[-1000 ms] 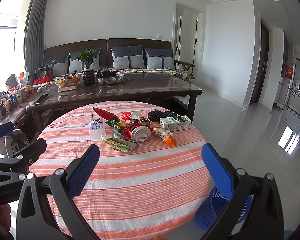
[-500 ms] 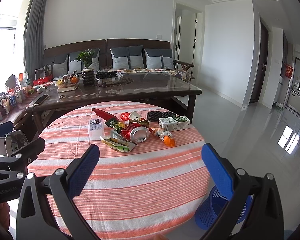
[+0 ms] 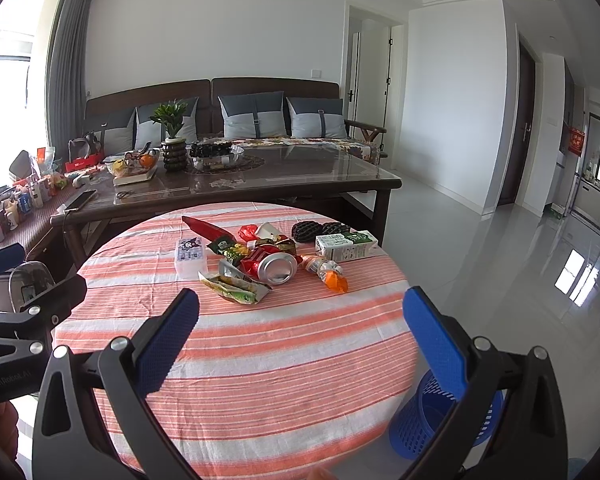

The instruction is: Collect trash

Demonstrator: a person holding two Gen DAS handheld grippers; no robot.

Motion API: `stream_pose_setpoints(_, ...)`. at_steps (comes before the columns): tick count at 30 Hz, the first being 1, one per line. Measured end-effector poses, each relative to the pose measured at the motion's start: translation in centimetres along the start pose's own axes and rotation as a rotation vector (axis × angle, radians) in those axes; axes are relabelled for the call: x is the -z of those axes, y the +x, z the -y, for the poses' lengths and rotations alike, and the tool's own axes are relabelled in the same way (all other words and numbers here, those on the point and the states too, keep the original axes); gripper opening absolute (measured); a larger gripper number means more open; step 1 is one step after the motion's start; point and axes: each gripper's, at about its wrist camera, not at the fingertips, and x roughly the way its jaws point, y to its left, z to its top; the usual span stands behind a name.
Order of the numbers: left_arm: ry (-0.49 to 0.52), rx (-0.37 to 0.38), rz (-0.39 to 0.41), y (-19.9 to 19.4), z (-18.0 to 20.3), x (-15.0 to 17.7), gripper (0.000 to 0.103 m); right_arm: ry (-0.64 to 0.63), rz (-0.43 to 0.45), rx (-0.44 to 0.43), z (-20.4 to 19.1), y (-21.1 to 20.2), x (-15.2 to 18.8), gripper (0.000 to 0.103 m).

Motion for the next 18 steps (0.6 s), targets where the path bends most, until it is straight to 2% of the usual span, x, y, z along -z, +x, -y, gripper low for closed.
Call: stream_pose_setpoints(18,0.001,0.000,0.000,0.02,0.00,0.00,0.098,0.001,-0.001,0.002,0.10,0.06,-0.06,0.099)
